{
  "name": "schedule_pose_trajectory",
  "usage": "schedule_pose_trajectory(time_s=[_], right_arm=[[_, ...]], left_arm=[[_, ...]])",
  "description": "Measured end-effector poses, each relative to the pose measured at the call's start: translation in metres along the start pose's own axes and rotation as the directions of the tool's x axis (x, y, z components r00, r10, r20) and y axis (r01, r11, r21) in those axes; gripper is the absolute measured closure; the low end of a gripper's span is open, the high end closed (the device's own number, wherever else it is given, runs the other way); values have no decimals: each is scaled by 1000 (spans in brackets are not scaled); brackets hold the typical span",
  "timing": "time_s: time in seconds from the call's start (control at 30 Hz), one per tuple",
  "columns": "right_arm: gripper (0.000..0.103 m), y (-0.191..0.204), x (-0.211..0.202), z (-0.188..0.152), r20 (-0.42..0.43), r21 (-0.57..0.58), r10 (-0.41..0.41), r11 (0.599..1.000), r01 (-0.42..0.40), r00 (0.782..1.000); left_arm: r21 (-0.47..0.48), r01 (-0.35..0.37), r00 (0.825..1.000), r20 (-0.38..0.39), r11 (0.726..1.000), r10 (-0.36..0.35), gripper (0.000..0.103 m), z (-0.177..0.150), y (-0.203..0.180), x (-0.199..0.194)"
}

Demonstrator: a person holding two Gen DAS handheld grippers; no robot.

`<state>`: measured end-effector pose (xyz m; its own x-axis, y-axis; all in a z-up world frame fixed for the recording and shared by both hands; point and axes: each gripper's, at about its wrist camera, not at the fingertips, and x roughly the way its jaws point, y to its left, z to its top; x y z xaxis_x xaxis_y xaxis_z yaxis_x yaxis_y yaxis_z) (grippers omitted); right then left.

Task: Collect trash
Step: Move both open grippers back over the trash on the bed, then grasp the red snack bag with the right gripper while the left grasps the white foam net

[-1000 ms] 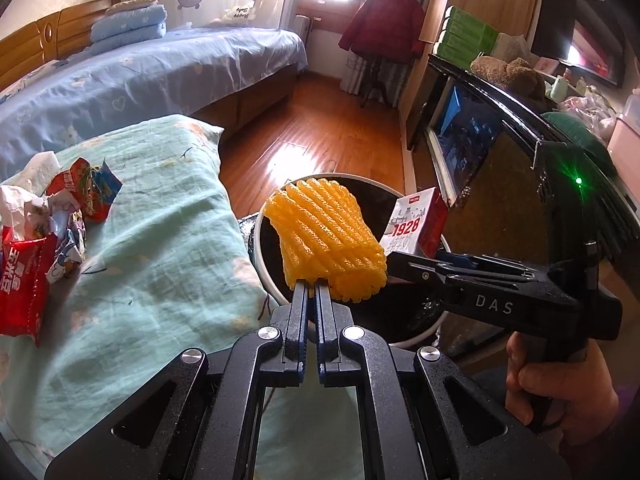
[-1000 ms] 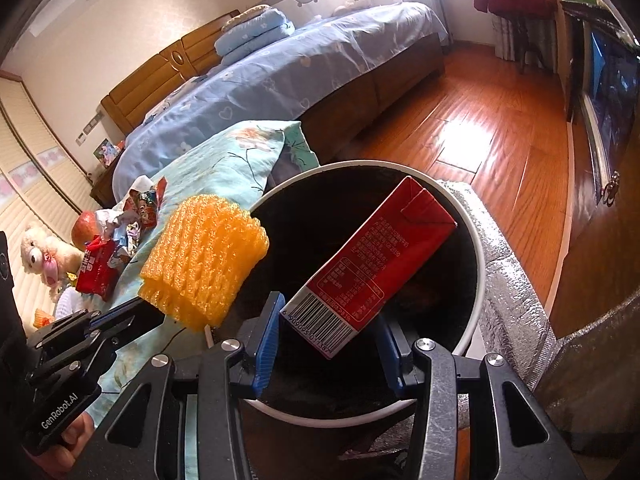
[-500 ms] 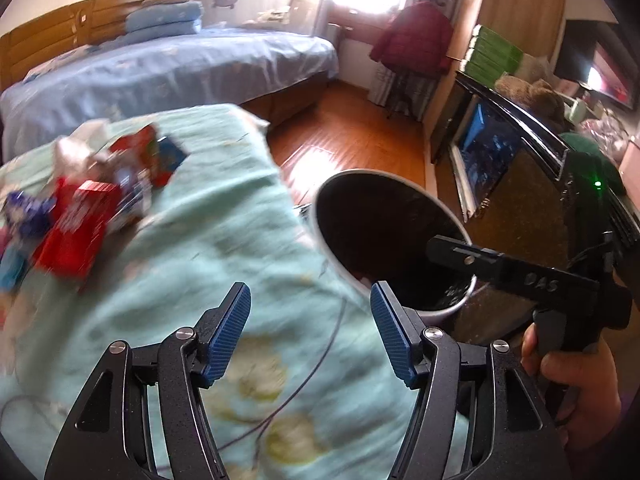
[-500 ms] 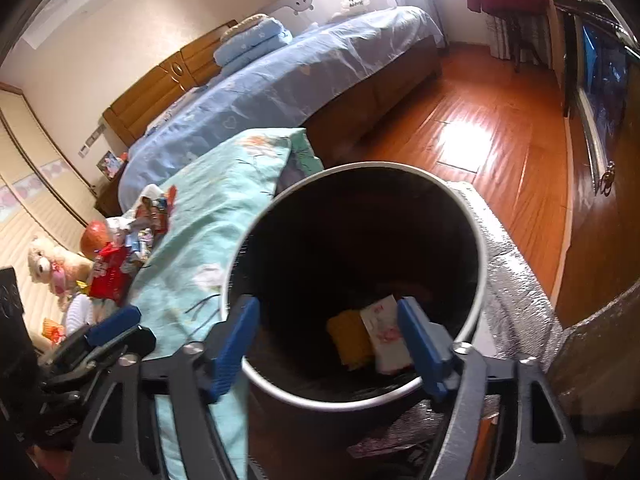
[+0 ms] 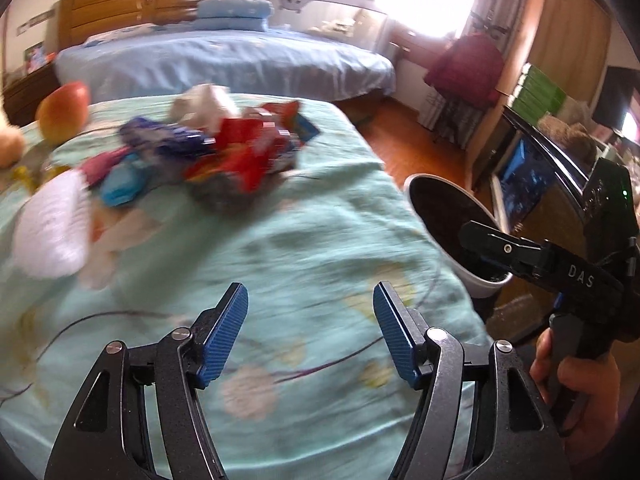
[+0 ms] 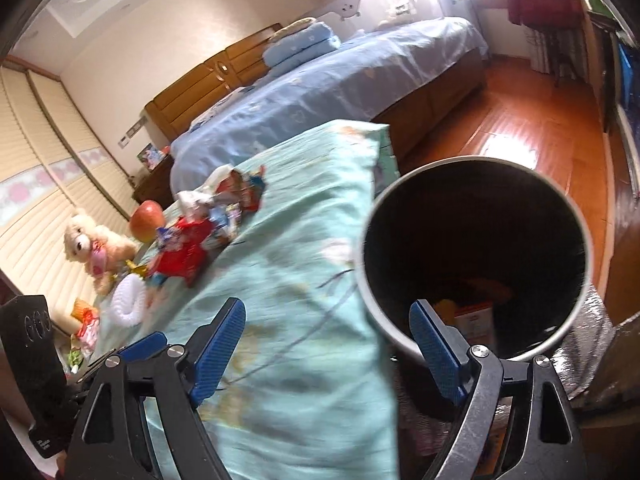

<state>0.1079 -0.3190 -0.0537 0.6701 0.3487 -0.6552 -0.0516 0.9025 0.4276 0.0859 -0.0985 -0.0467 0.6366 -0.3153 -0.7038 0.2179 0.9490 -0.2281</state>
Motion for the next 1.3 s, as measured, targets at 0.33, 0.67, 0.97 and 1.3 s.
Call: schedule_pose_trajectory(time_s=[0.33, 0.67, 0.97, 1.3], right_arm=[[11, 57, 23, -19, -51, -50, 79, 995, -82, 996], [11, 101, 44, -26, -81, -101, 95, 990, -103, 992], [11, 130, 66, -15, -57, -116, 104, 987, -110, 993], [26, 137, 93, 4, -37, -97, 69, 993, -72, 997]], left_arm=[[-119, -72, 997, 13, 990, 74, 35, -19, 58, -23], [-196, -121, 991, 34, 973, 131, 35, -29, 96, -44], [-251, -167, 982, 42, 954, 183, 34, -17, 125, -47], [-257, -217, 969, 62, 942, 241, 34, 8, 143, -37]])
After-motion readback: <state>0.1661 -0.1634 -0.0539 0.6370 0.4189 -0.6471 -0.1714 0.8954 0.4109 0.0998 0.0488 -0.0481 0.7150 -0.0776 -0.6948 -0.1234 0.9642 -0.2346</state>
